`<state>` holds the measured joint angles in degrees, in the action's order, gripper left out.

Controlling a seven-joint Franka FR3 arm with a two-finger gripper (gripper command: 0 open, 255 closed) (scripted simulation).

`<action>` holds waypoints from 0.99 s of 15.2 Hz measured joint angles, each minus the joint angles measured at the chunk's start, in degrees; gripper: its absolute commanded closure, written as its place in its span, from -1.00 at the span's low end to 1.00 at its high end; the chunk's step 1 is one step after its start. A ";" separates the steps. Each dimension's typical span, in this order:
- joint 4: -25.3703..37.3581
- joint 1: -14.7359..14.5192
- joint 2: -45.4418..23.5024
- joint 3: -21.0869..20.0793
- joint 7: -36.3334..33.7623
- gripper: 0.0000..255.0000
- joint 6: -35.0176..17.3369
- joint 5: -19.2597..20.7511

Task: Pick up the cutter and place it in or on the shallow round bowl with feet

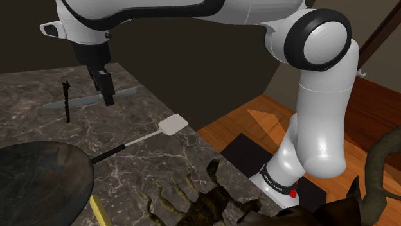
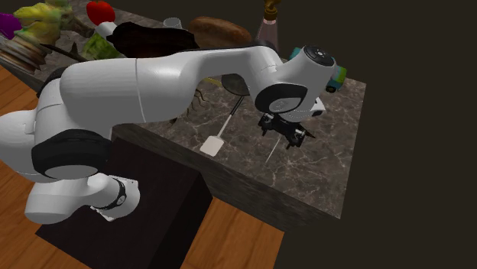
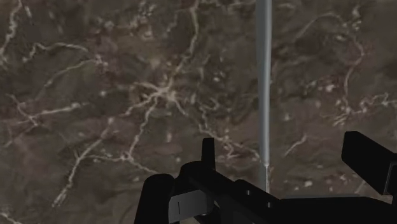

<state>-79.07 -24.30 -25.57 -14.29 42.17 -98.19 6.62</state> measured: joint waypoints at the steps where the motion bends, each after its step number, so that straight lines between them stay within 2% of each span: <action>1: -0.19 0.04 0.05 0.01 0.03 -1.00 -0.16 -0.01; 5: -0.37 0.07 0.10 0.01 0.05 -1.00 -0.31 -0.02; 6: -0.37 0.07 0.10 0.01 0.05 1.00 -0.31 -0.02; 15: -0.37 0.07 0.10 0.01 0.05 1.00 -0.30 -0.01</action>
<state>-79.44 -24.23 -25.47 -14.28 42.22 -98.49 6.61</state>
